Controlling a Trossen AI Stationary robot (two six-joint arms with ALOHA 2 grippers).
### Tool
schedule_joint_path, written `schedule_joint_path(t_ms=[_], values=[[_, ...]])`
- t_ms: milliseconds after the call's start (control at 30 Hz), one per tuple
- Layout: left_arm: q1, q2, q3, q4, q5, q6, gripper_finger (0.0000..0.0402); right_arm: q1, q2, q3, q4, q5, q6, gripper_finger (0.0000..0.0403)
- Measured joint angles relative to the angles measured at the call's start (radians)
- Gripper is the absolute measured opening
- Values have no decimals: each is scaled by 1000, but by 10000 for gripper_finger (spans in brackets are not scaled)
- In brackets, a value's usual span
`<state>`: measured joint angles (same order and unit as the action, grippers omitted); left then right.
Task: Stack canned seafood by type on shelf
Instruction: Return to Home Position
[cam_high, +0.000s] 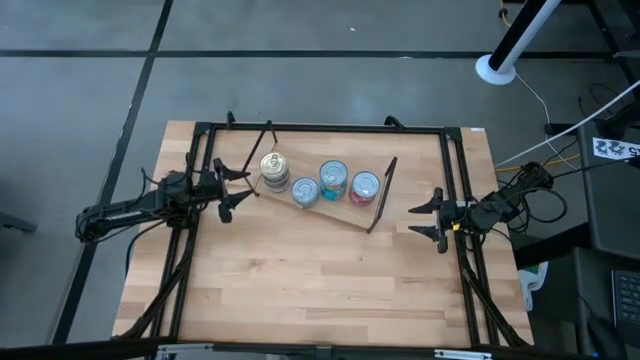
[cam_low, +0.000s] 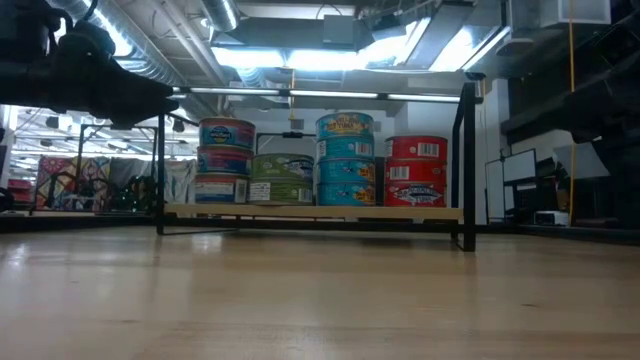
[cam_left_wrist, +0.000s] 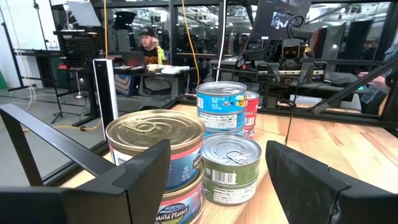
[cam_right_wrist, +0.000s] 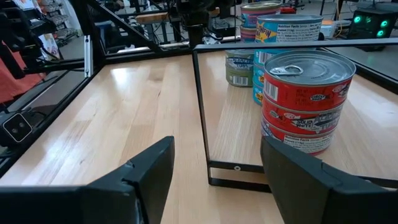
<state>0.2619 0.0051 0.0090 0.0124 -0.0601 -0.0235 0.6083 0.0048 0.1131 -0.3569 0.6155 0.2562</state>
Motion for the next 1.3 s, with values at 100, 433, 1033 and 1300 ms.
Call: schedule_joint_path(t_ms=[100,433,1033,1300], values=[[0,0,0,0,0,0,263,0,0,0,0,0,0,239],[0,0,0,2,0,0,263,0,0,0,0,1,0,239],[0,0,0,4,1,0,263,0,0,0,-2,27,0,239],[0,0,0,5,1,0,263,0,0,0,-1,27,0,239]])
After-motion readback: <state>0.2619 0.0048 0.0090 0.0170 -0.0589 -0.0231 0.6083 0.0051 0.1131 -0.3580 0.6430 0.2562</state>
